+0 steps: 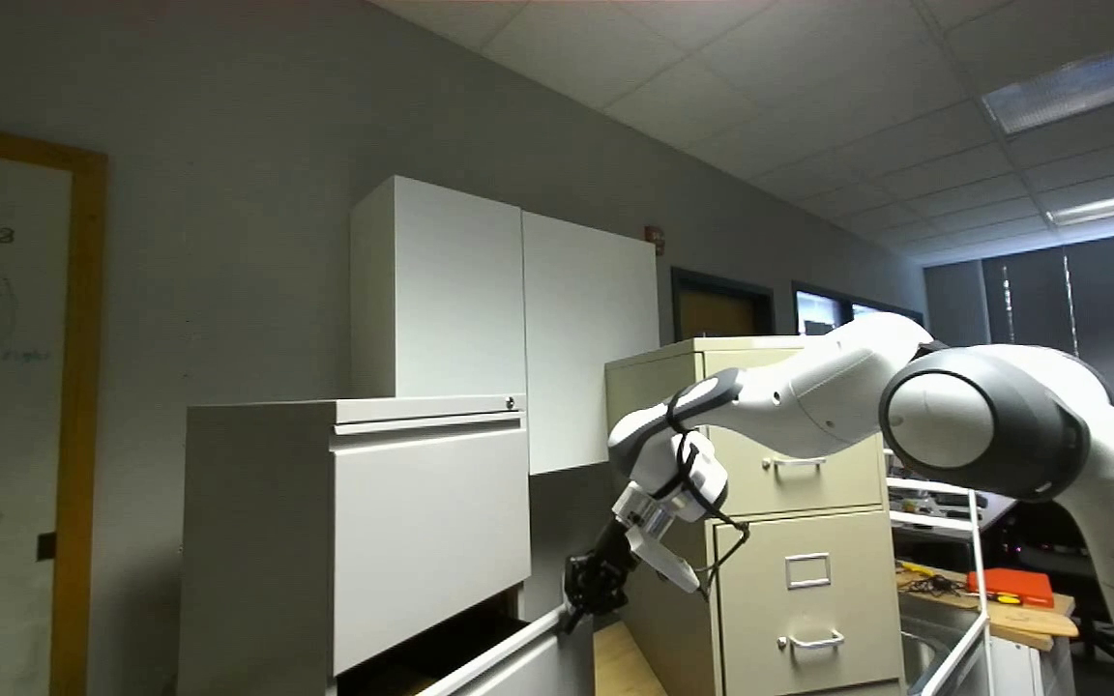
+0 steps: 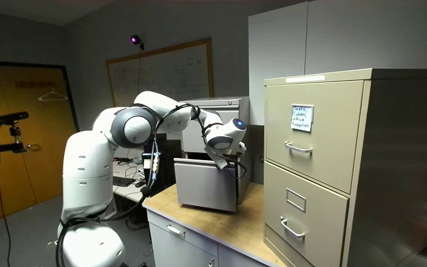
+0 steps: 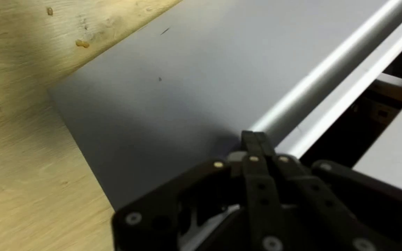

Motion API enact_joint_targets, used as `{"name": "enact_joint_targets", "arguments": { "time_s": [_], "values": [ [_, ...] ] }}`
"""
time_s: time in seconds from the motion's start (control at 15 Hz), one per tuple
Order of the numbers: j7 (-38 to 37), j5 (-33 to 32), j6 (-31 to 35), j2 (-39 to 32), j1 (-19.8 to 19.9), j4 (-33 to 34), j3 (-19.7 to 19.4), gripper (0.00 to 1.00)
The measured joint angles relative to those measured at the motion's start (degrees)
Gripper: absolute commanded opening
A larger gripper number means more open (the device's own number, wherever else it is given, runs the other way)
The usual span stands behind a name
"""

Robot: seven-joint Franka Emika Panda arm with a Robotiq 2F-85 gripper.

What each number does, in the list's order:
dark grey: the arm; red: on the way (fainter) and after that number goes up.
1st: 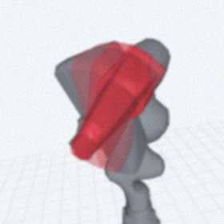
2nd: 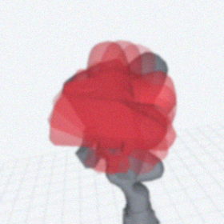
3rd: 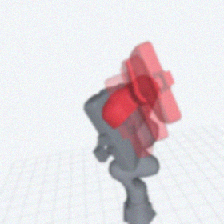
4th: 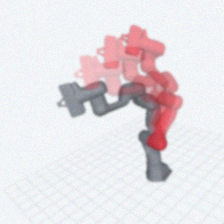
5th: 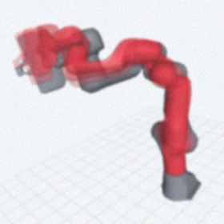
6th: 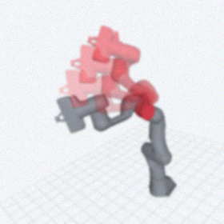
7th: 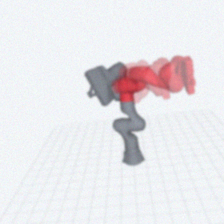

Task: Close the bottom drawer of the file cabinet

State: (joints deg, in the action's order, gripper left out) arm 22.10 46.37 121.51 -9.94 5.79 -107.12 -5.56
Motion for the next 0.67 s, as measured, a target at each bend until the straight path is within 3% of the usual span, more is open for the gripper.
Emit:
{"name": "enact_joint_targets", "arguments": {
  "time_s": [0.67],
  "values": [
    [0.4, 3.3, -6.3, -8.4, 1.6, 10.8, 0.7, 0.00]
  ]
}}
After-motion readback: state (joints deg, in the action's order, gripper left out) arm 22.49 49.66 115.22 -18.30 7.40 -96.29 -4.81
